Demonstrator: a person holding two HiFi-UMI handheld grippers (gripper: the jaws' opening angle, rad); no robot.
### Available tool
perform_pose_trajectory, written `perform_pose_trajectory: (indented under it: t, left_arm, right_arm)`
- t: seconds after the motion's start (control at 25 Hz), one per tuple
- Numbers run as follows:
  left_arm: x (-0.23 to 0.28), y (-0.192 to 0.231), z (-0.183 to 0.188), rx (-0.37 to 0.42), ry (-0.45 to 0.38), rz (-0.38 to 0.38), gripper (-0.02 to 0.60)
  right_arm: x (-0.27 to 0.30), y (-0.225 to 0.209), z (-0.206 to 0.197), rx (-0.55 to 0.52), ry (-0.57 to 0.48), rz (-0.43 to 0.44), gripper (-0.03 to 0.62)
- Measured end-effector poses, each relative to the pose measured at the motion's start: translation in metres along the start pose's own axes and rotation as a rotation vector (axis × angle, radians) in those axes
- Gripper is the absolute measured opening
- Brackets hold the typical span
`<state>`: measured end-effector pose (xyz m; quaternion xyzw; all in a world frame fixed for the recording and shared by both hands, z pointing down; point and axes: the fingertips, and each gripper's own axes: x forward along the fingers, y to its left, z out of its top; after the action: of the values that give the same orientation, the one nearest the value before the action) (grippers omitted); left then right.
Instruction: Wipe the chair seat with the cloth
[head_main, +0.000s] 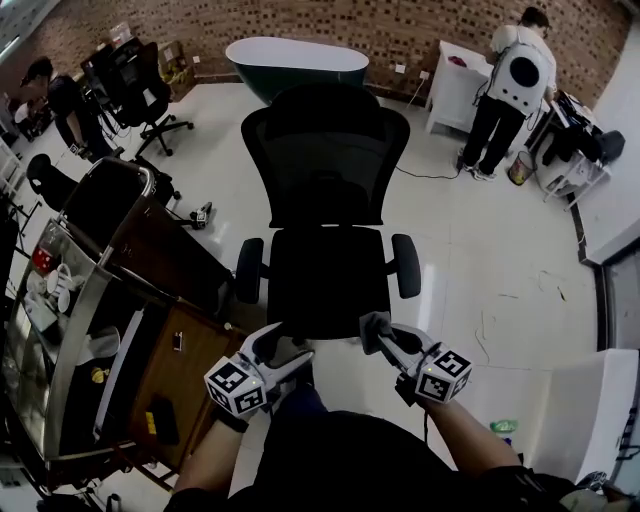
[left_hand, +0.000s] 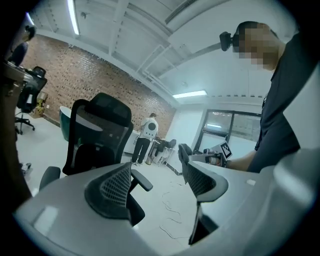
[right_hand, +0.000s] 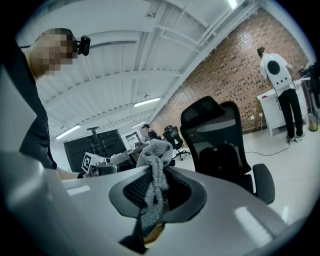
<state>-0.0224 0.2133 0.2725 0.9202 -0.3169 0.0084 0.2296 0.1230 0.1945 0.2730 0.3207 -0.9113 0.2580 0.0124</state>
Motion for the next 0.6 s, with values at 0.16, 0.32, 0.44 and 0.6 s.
perform_pose_trajectory:
  t: [0.16, 0.32, 0.44, 0.6]
  left_arm:
    - [0.013, 0.062, 0.026, 0.006, 0.034, -0.055, 0.38]
    - [0.018, 0.121, 0.033, 0.013, 0.093, -0.089, 0.38]
    - [0.027, 0.156, 0.033, 0.008, 0.128, -0.102, 0.38]
    - [0.039, 0.196, 0.033, -0.041, 0.136, -0.082, 0.382]
  right_arm:
    - [0.061, -0.024, 0.016, 0.009, -0.011, -0.04, 0.049]
    - [0.12, -0.052, 0.02, 0.029, -0.02, -0.097, 0.049]
    - [0.158, -0.073, 0.018, 0.026, 0.006, -0.118, 0.049]
    - [0.205, -0.096, 0.006, 0.032, 0.079, -0.117, 0.051]
